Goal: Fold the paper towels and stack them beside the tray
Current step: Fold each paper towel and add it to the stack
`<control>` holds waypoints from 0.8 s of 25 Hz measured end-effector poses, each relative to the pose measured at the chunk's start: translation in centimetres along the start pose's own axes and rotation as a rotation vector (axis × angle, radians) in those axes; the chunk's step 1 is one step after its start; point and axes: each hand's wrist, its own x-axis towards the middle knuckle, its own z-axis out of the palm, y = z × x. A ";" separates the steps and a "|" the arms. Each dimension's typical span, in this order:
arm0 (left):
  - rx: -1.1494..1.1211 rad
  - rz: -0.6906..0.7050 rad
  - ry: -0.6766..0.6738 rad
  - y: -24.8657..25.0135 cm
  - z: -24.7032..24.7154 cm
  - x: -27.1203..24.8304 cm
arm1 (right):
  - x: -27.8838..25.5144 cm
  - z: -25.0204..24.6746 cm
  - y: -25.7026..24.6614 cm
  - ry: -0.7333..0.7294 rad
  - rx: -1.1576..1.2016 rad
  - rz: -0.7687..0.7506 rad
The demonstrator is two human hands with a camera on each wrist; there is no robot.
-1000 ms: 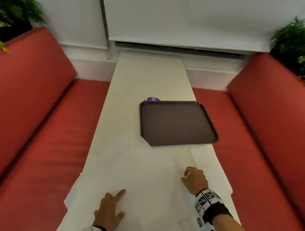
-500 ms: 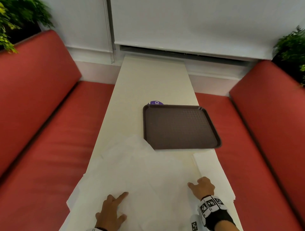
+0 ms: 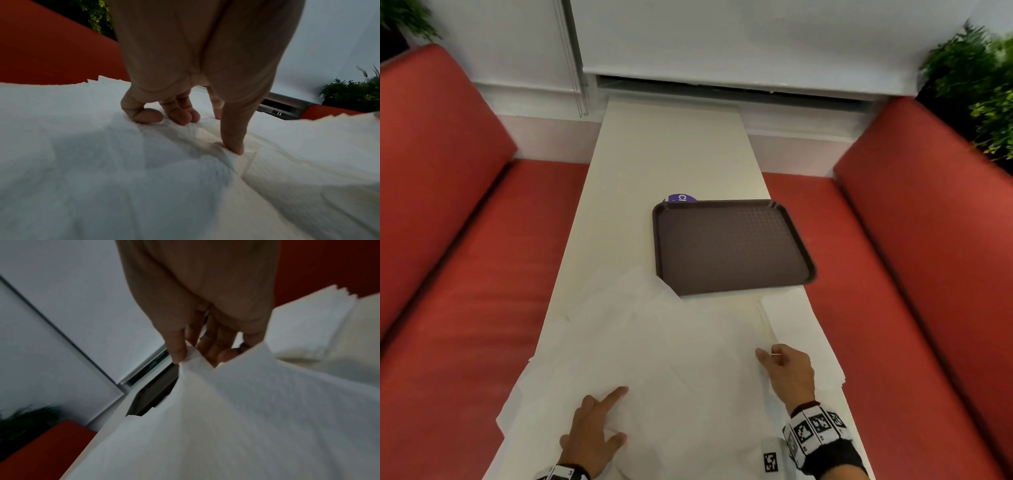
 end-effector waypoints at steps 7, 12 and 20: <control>0.051 0.039 -0.063 1.6 -1.4 -0.1 | -2.2 -7.6 -9.1 -0.109 0.465 -0.476; -0.526 0.329 0.046 11.9 -6.8 0.1 | -4.2 -12.8 -15.8 -0.419 0.758 -0.402; -1.166 0.492 -0.631 22.7 -11.5 -1.0 | -3.3 -13.3 -15.4 -0.513 0.866 -0.127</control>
